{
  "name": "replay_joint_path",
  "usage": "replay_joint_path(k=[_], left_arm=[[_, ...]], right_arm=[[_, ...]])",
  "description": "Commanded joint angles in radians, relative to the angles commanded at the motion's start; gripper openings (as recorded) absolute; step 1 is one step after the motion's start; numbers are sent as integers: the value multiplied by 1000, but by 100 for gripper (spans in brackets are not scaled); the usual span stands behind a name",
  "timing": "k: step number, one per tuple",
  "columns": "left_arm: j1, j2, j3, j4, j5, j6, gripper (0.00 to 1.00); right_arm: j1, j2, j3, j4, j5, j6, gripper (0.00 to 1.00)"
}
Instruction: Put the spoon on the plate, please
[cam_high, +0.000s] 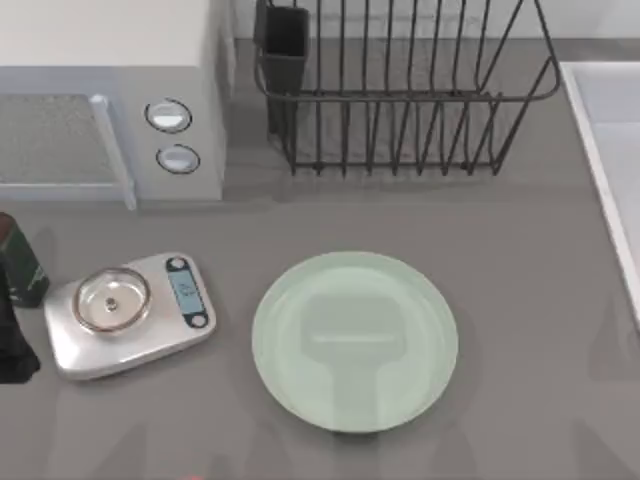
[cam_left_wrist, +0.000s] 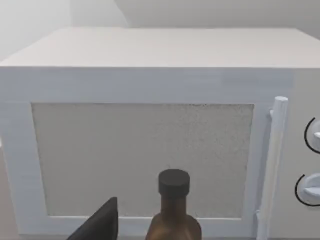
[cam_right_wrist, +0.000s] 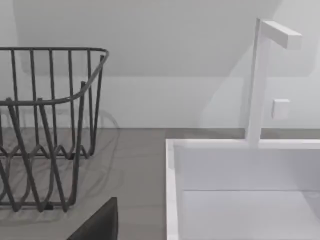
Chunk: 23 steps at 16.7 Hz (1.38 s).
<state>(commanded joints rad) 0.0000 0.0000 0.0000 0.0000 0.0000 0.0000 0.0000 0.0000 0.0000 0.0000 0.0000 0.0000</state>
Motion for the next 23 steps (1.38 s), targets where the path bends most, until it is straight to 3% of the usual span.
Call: replay_joint_path(k=[4,8,17,23], left_arm=[[0,0,0,0,0,0,100],[0,0,0,0,0,0,100],[0,0,0,0,0,0,100],[0,0,0,0,0,0,100]], right_arm=[[-14,32,25,-28,1,-33,100],[-81,213,152,-171,0,-225,100],[-319,934,566,-712,2,-1083,100],[-447,1294,804,-985,0,-1502,100]])
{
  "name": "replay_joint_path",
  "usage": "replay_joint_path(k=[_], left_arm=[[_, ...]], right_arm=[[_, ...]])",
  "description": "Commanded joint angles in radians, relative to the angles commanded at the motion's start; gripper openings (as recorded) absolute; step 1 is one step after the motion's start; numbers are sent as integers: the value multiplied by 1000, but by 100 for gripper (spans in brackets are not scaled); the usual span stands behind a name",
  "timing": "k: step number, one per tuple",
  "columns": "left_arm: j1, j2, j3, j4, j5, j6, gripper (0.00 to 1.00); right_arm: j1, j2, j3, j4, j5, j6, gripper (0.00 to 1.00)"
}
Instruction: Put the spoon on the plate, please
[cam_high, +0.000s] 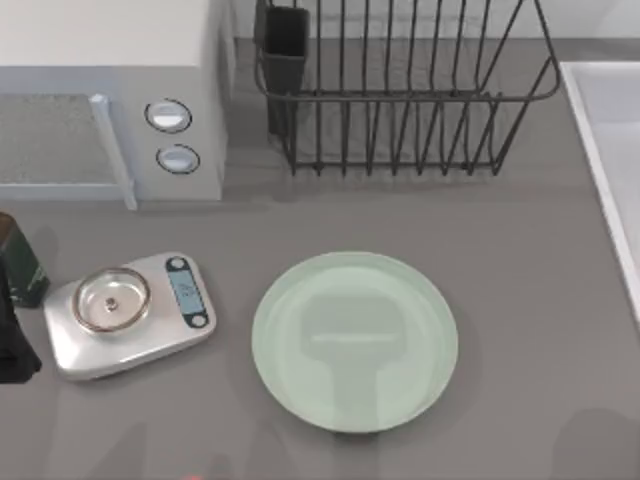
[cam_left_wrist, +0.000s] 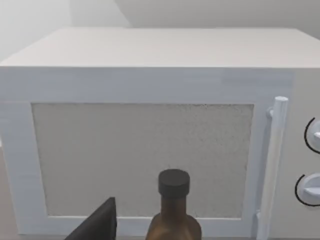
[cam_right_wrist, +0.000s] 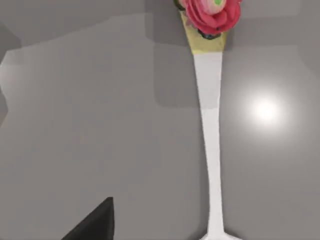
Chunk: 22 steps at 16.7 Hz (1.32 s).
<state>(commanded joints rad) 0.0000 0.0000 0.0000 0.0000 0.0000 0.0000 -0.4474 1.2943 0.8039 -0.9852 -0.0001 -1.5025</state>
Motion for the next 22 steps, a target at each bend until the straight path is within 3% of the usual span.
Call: replay_joint_path(k=[4,11,22], left_arm=[[0,0,0,0,0,0,100],[0,0,0,0,0,0,100],[0,0,0,0,0,0,100]], right_arm=[[-38,98,78,-74,-4,-124,100],[-36,109,69,-60,-4,-127,100],[-34,320,-169,391,-5,-120,100]])
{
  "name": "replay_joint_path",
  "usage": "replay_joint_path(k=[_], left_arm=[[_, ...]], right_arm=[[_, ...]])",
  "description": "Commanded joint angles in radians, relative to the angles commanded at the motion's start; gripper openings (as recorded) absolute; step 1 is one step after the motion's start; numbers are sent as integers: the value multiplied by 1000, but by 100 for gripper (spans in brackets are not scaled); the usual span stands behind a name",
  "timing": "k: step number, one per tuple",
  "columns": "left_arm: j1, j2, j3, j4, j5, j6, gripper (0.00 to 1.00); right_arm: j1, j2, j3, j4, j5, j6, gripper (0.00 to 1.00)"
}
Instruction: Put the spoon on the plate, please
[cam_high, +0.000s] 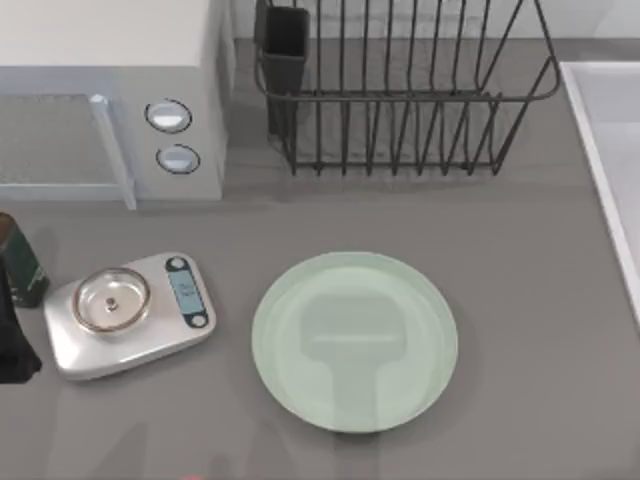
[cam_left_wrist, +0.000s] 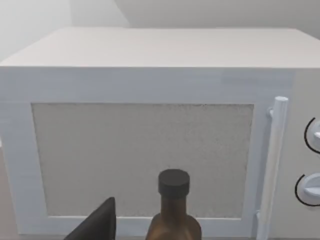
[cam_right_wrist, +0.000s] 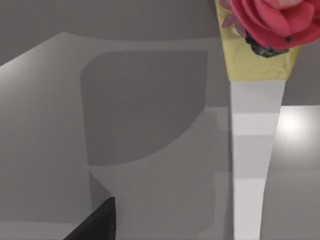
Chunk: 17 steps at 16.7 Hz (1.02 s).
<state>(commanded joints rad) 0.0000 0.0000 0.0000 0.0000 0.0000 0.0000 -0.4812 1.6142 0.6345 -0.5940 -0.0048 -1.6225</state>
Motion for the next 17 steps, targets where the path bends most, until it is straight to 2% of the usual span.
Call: replay_joint_path(k=[4,17], left_arm=[[0,0,0,0,0,0,100],[0,0,0,0,0,0,100]], right_arm=[[0,3,-3,5,0,0,100],[0,3,-3,5,0,0,2]])
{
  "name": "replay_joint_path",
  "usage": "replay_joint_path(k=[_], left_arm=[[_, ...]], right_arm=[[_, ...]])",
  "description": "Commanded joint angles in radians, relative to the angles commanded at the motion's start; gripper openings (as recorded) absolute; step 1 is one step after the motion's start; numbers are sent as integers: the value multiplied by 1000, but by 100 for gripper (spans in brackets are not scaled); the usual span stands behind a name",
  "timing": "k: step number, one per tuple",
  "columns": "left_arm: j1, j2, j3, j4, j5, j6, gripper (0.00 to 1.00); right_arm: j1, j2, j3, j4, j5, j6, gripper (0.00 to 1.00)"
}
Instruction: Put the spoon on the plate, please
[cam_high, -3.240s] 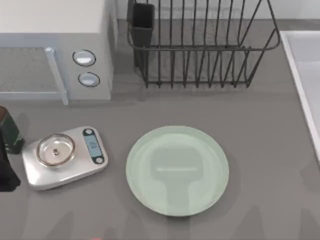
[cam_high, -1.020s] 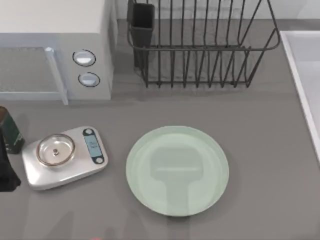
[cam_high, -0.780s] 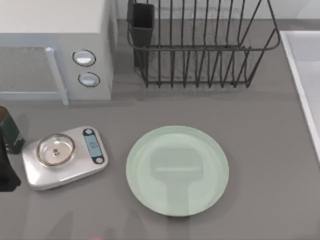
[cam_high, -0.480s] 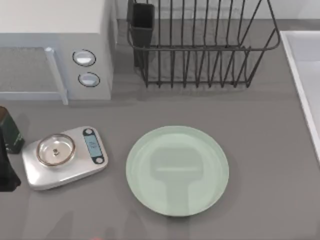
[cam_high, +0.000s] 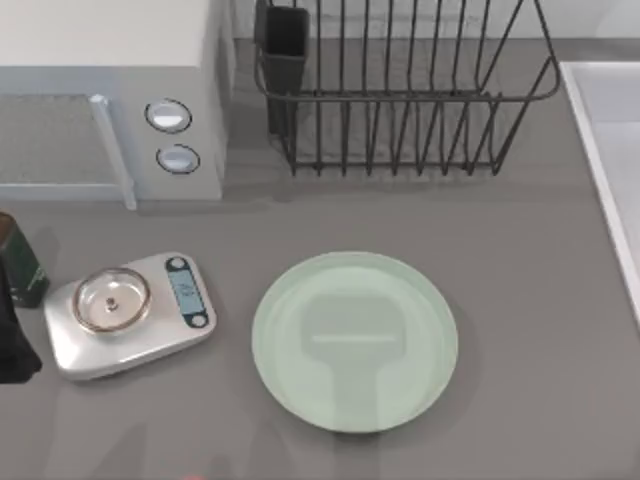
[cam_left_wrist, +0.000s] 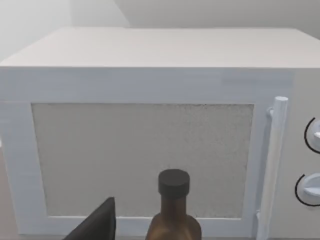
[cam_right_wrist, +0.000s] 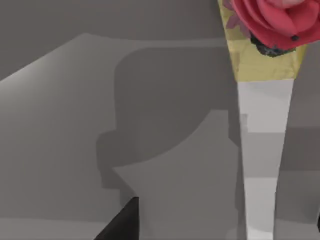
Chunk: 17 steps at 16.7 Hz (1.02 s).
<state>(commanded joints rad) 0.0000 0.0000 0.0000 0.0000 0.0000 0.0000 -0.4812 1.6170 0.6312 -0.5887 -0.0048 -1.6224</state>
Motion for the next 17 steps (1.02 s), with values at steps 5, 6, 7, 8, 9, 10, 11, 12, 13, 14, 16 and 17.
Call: replay_joint_path(k=[5,6,7,8,9,10,11,12,13,14,16,17], left_arm=[[0,0,0,0,0,0,100],[0,0,0,0,0,0,100],[0,0,0,0,0,0,100],[0,0,0,0,0,0,100],[0,0,0,0,0,0,100],[0,0,0,0,0,0,100],[0,0,0,0,0,0,100],[0,0,0,0,0,0,100],[0,0,0,0,0,0,100],[0,0,0,0,0,0,100],[0,0,0,0,0,0,100],[0,0,0,0,0,0,100]], right_arm=[[0,0,0,0,0,0,0],[0,0,0,0,0,0,0],[0,0,0,0,0,0,0],[0,0,0,0,0,0,0],[4,-70,40,-106,15,38,0],[4,-71,42,-109,15,37,0],[4,-75,52,-122,15,34,0],[5,-82,69,-146,15,30,0],[5,-94,92,-180,15,26,0],[6,-109,119,-224,15,23,0],[5,-144,179,-334,15,20,0],[3,-164,211,-392,15,21,0]])
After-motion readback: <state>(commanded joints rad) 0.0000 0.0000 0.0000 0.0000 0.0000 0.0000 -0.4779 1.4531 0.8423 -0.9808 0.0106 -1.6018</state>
